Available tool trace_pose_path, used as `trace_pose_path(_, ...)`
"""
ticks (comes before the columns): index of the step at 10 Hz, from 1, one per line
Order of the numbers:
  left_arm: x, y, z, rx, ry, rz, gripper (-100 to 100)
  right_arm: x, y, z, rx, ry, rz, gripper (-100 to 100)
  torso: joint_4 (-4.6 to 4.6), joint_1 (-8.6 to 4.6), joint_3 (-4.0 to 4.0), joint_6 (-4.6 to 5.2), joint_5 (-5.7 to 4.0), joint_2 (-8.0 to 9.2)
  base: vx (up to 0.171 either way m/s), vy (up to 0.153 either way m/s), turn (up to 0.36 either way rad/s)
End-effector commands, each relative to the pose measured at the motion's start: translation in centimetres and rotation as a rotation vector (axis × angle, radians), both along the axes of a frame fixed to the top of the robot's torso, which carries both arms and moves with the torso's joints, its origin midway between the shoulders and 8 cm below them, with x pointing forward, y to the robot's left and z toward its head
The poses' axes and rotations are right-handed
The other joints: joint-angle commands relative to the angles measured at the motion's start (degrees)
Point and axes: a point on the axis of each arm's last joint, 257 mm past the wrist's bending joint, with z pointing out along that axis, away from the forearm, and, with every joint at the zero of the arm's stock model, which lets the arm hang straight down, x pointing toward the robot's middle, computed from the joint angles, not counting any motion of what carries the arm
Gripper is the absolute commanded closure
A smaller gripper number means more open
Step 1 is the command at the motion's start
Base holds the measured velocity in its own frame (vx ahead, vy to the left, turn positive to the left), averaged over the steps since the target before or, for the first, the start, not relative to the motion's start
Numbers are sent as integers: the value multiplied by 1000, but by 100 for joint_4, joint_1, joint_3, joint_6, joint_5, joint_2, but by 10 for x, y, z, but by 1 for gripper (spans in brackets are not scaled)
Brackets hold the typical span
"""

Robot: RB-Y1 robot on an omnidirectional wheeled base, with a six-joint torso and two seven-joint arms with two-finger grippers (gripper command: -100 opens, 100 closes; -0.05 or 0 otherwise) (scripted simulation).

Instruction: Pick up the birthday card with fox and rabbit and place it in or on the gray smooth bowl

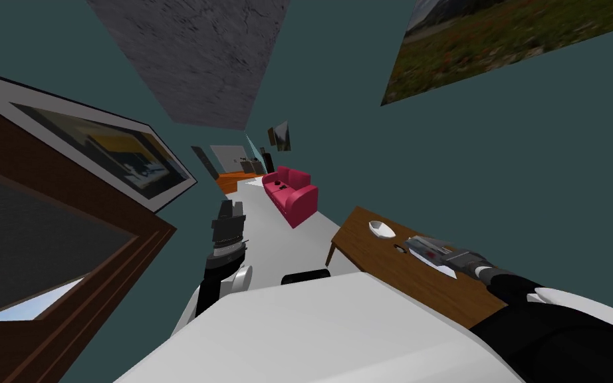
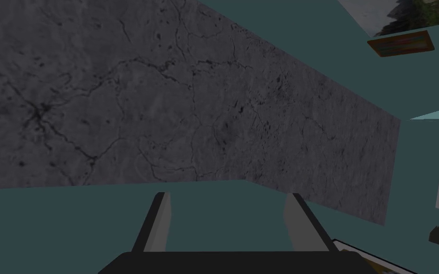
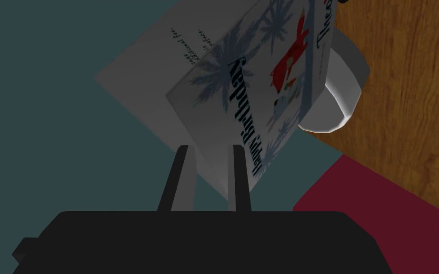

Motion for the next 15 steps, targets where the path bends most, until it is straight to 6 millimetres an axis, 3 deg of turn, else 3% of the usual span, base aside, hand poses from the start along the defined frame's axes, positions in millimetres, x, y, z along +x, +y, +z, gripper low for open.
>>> trace_pose_path(1,0,0,0,0,0,0,0,-7,-10,9,11,0,-19,100,0,0,0,0,0,0,83,3,135)
trace_pose_path(7,0,0,0,0,0,0,0,-20,-26,19,39,20,-47,100,-14,14,-46,-24,8,-83,172,-3,144)
trace_pose_path(8,0,0,0,0,0,0,0,-18,-26,20,40,18,-44,-100,-9,16,-27,-8,6,-45,22,-3,8)
trace_pose_path(12,0,0,0,0,0,0,0,-18,-26,21,40,17,-43,-100,7,20,11,-1,7,17,4,0,1)
trace_pose_path(13,0,0,0,0,0,0,0,-18,-26,21,40,17,-43,0,7,20,12,-1,7,19,0,0,0)
trace_pose_path(14,0,0,0,0,0,0,0,-22,-37,29,44,19,-72,-100,7,20,12,-1,7,20,-75,9,223)
trace_pose_path(15,0,0,0,0,0,0,0,-24,-42,34,45,19,-86,-100,10,22,22,-8,9,38,-132,17,174)
